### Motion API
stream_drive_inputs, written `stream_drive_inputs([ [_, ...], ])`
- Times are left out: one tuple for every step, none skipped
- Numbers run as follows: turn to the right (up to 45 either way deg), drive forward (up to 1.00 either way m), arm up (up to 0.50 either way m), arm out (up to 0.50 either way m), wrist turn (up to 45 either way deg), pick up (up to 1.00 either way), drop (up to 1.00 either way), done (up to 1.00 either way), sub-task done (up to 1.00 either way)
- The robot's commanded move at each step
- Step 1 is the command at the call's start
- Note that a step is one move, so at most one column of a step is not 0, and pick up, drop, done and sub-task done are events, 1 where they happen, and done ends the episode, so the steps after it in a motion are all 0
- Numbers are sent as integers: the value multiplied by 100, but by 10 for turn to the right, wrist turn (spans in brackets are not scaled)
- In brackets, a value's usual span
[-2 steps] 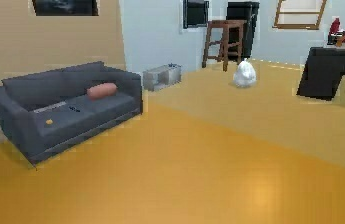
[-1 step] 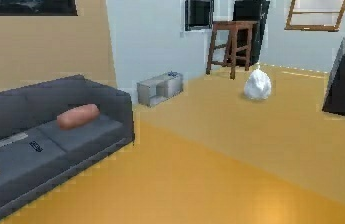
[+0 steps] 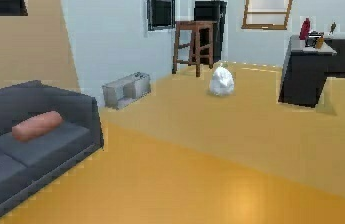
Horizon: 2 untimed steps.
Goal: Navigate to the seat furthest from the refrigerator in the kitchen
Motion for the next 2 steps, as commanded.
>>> stream_drive_inputs([
  [0,100,0,0,0,0,0,0,0],
  [0,100,0,0,0,0,0,0,0],
])
